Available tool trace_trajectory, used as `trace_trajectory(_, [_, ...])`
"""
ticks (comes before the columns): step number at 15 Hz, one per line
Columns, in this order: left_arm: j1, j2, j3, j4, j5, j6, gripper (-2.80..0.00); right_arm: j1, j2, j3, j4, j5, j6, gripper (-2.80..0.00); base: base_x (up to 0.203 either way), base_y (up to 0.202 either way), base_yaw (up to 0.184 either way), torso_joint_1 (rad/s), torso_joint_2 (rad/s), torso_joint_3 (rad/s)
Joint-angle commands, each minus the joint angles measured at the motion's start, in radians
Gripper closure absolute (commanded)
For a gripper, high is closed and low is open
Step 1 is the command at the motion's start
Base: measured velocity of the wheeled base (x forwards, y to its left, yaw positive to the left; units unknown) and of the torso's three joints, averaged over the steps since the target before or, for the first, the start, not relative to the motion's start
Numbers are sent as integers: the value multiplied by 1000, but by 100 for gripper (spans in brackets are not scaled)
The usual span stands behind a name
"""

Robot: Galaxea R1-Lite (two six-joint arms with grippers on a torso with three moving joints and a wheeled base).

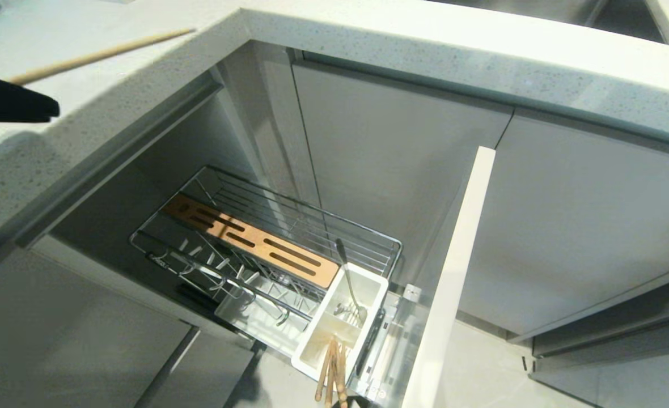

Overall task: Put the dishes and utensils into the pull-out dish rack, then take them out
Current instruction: Take the chopsticks out of the cupboard

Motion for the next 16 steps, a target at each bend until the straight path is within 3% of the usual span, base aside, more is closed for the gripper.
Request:
trace_trajectory(1, [94,-76,7,-49,-34,14,0,0,0,2,0,0,0,0,0,0,0,0,0,0])
trace_trajectory(4, [300,-187,52,-155,-174,101,0,0,0,2,0,0,0,0,0,0,0,0,0,0])
trace_trajectory(8, [585,-324,156,-294,-228,159,0,0,0,2,0,0,0,0,0,0,0,0,0,0])
trace_trajectory(12, [891,-421,246,-413,-260,155,0,0,0,2,0,0,0,0,0,0,0,0,0,0])
trace_trajectory(16, [1260,-516,446,-559,-265,64,0,0,0,2,0,0,0,0,0,0,0,0,0,0])
